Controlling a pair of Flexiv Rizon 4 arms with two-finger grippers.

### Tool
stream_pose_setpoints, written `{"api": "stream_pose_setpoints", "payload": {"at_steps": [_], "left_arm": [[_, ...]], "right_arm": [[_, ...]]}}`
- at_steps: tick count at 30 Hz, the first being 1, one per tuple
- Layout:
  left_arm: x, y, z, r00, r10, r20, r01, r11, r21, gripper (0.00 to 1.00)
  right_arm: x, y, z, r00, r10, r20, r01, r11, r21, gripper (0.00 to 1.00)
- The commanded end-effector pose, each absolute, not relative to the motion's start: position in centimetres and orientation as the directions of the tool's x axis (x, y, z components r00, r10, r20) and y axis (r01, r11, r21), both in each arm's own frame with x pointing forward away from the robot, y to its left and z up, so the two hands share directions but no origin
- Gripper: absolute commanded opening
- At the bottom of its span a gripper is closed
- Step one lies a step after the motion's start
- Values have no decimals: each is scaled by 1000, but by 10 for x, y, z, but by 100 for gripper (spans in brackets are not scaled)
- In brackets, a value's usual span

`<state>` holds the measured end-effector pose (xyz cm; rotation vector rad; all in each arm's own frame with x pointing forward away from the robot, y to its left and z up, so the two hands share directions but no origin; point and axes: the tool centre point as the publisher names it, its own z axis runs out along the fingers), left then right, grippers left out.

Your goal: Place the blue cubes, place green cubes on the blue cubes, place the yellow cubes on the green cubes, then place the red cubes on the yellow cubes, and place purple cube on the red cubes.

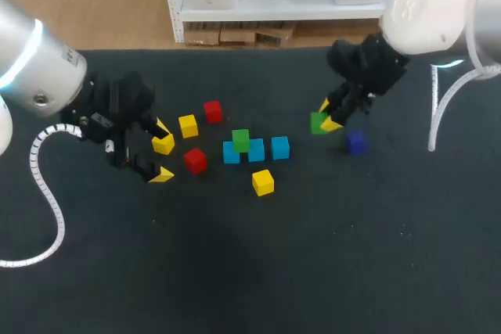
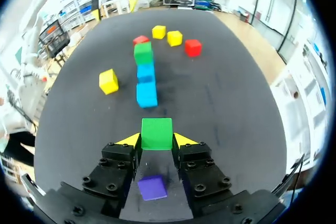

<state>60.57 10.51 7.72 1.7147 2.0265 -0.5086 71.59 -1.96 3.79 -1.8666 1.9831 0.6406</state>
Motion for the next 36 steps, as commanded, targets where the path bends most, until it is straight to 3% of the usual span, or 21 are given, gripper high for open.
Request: {"api": "stream_pose_setpoints", "payload": {"at_steps": [1,18,36], "left_arm": [[605,107,76,-134,823,-552,987,162,3,100],[605,107,76,-134,823,-552,987,162,3,100],[605,107,76,-134,823,-552,987,162,3,100]], "right_arm": [[706,-4,52,-73,-845,-529,-997,66,32,0],[704,49,54,-66,-826,-560,-997,34,69,0],[693,68,43,-74,-838,-540,-996,34,83,0]]}}
